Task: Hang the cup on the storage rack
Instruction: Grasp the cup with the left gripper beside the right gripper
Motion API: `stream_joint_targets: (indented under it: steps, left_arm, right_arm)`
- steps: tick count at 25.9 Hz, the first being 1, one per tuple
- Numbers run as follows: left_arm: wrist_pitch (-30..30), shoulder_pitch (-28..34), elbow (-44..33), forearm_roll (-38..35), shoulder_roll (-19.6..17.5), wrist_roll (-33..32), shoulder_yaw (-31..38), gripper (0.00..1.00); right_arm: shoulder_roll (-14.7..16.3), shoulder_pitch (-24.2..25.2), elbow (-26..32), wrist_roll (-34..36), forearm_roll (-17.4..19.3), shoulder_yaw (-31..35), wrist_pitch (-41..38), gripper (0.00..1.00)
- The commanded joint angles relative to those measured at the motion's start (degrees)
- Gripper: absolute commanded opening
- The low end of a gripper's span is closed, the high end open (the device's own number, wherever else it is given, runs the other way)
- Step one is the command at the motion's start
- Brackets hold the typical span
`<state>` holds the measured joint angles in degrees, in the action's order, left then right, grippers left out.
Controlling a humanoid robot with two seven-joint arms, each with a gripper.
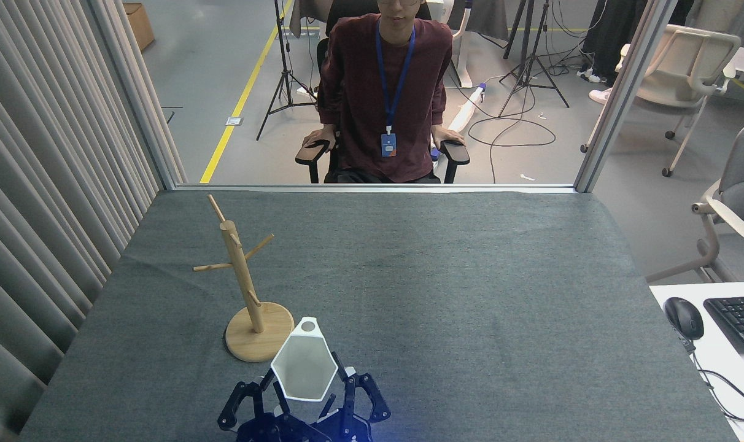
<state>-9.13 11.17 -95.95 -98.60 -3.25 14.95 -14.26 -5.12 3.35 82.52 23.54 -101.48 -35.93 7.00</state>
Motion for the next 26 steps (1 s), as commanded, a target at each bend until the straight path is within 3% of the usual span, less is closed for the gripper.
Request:
stream_joint_targets:
  steps: [1, 9, 12, 14, 17, 23, 26]
  left_arm:
    - [-0.01, -0.01, -0.29, 0.08, 0.09, 0.25, 0.02, 0.99]
    - [-0.01, -0.09, -0.2, 0.17, 0.18, 0.96, 0.28, 0.98]
    - [-0.01, -0.18, -0.2, 0.08, 0.18, 1.31, 0.28, 0.84]
    - [-0.01, -0.18, -0.2, 0.08, 0.18, 1.31, 0.28, 0.67]
    - [-0.01, -0.45, -0.29, 0.08, 0.09, 1.31, 0.28, 0.58]
    - [0.34, -0.45, -0.2, 0.08, -0.09, 1.4, 0.28, 0.58]
    - [0.6, -0.45, -0.2, 0.08, 0.0, 1.4, 0.28, 0.59]
  right_arm:
    - [0.02, 0.17, -0.35, 0.11, -0.21, -0.9, 0.29, 0.64]
    - [0.2, 0.7, -0.35, 0.11, -0.12, -2.22, 0.82, 0.64]
    - [0.2, 0.7, -0.35, 0.2, -0.12, -2.22, 1.09, 0.64]
    - [0.2, 0.79, -0.35, 0.2, -0.12, -2.13, 1.09, 0.64]
    - [0.2, 0.79, -0.35, 0.2, -0.12, -2.22, 1.09, 0.64]
    - [0.29, 0.87, -0.35, 0.28, -0.04, -2.22, 1.09, 0.64]
    - [0.29, 0.87, -0.35, 0.81, -0.04, -2.04, 1.17, 0.73]
